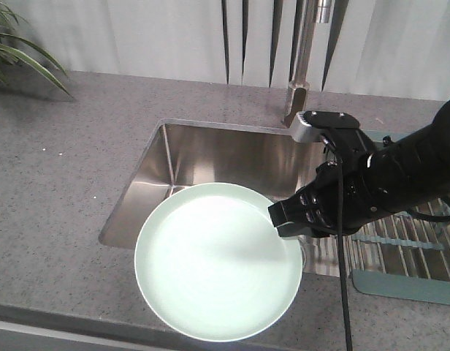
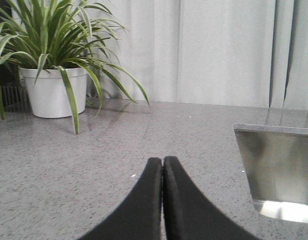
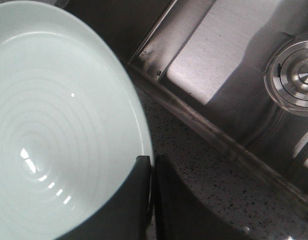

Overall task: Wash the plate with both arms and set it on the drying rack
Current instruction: 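Carry the plate with the right gripper over the steel sink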

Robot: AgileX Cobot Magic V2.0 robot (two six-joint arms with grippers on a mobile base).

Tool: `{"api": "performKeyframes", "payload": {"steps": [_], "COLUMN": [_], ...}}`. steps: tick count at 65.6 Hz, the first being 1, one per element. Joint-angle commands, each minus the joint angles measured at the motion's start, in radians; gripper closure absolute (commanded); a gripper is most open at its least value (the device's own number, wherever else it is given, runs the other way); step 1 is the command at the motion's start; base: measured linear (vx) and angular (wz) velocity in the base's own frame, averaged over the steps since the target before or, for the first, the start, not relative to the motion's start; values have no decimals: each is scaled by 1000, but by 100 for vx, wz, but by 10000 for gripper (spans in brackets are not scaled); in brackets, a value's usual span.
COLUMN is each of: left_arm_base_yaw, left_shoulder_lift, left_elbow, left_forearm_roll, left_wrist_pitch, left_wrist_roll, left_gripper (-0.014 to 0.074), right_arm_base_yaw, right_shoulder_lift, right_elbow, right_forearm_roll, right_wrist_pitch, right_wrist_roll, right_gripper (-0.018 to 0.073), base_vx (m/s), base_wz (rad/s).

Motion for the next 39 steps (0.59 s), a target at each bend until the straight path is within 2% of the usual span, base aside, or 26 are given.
{"api": "performKeyframes", "payload": {"steps": [1, 39], "left_arm_base_yaw": [1, 1], "left_shoulder_lift": [-14, -14], "left_elbow": [-29, -29], "left_forearm_roll": [-10, -10], "left_wrist_pitch": [-71, -71], "left_wrist_roll": [-5, -5], "left_gripper": [603, 603], "right_arm_base_yaw": [-2, -2], "right_shoulder_lift": [-34, -34], "right_elbow": [-26, -26], "right_forearm_roll": [32, 32], "right_wrist_pitch": [-29, -29], "right_wrist_roll": [-7, -7], "right_gripper": [561, 561], "base_vx": [6, 6], "base_wz": [-13, -10]}}
